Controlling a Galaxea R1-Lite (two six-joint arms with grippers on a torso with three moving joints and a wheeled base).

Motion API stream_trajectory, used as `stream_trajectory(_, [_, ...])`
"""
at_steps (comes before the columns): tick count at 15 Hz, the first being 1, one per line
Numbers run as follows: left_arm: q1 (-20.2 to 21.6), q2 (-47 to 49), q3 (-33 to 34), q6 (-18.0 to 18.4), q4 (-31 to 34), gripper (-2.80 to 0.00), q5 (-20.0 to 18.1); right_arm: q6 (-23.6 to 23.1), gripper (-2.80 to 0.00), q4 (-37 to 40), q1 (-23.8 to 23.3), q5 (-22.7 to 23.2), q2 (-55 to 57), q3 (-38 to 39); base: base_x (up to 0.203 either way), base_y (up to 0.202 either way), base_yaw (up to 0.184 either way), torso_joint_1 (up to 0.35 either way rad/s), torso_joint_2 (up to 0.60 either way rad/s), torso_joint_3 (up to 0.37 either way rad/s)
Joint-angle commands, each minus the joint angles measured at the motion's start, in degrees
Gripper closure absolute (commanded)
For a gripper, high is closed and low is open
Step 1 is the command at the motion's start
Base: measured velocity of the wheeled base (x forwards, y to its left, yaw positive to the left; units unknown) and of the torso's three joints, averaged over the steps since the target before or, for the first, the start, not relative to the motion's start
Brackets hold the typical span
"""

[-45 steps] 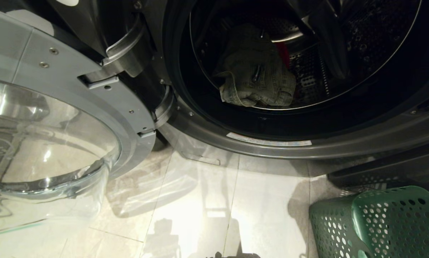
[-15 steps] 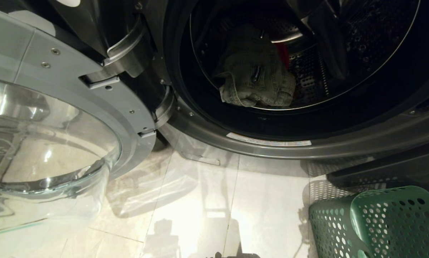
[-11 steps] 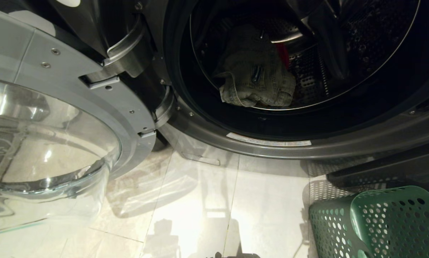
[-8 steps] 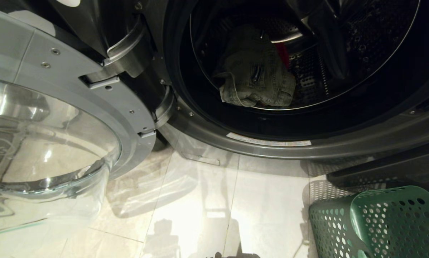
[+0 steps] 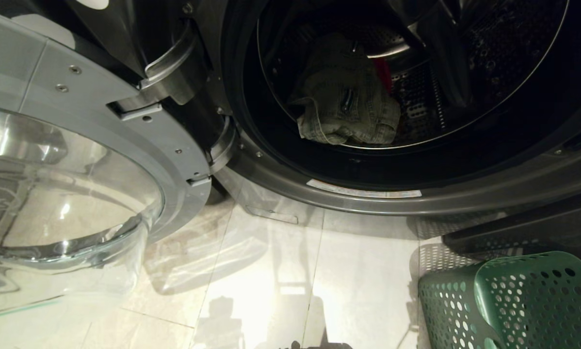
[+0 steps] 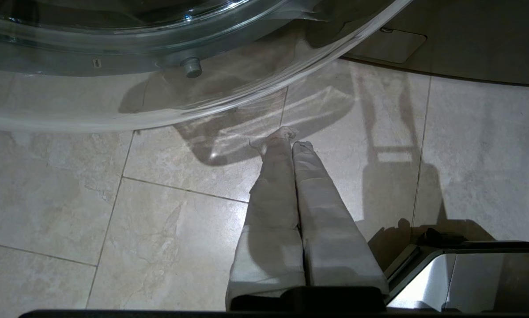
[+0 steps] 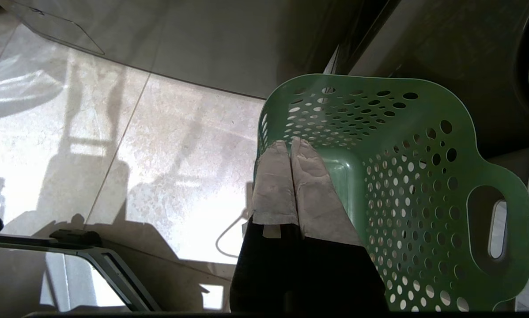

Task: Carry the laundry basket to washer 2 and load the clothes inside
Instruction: Close the washing machine door with the left hand

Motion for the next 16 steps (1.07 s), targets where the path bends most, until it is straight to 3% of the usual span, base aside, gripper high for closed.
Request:
stream_trajectory(1, [-0.04,-0.02,-0.09,-0.47,-0.06,0.0,0.17,0.11,0.0,0.02,0.02,-0.03,0.02,0.0,0.0,0.0,0.0,0.0,0.0,0.0])
stream_trajectory(16, [0.02,-0.02,-0.09,-1.27,0.03,0.0,0.61,-0.32,0.0,0.02,0.02,-0.03,0.05,0.0,0.0,0.0,0.0,0.002,0.0,0.187])
